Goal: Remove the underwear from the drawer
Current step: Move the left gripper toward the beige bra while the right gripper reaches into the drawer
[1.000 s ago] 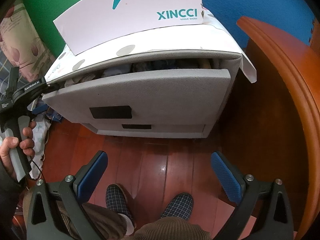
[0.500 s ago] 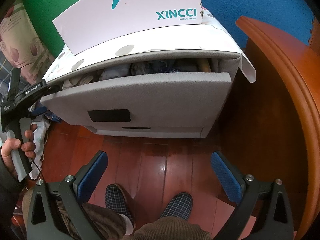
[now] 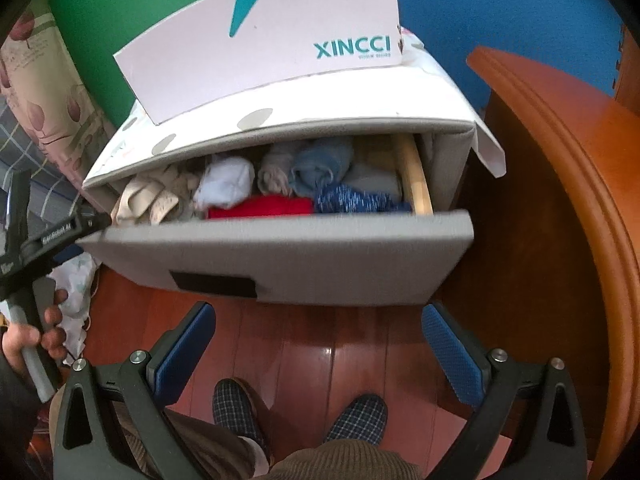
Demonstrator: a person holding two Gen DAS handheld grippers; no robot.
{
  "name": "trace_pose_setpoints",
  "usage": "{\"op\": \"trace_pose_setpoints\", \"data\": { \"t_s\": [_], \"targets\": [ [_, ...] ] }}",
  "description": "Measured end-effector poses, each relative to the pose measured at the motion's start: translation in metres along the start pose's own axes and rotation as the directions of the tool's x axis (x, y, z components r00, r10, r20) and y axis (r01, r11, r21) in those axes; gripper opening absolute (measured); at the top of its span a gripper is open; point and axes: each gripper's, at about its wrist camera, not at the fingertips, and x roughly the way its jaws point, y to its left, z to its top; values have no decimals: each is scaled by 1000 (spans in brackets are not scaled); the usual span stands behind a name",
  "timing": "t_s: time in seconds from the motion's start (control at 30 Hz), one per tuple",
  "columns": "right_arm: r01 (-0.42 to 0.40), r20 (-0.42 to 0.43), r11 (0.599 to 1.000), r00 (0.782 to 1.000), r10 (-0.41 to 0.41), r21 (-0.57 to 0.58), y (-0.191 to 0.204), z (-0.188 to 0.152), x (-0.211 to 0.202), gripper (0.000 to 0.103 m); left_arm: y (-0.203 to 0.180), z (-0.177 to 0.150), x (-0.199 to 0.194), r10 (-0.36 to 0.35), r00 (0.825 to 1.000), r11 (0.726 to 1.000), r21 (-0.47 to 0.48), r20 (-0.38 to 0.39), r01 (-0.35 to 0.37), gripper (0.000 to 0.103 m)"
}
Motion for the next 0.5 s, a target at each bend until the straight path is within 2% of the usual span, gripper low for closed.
{"op": "trace_pose_setpoints", "data": {
  "t_s": [0.1, 0.23, 0.5],
  "targets": [
    [2, 22, 1000, 1000, -2, 1, 0, 1, -5, 102, 2, -7, -5, -3, 1000, 1000, 5, -21, 3, 102],
    [-3, 27, 1000, 1000, 3, -5, 3, 4, -11, 102, 2, -20, -16, 34, 999, 998, 55, -20, -33, 102],
    [-35, -56, 998, 998, 32, -59, 13, 7, -17, 102, 8, -41, -30, 36, 997, 996, 90, -64, -30, 102]
  ]
}}
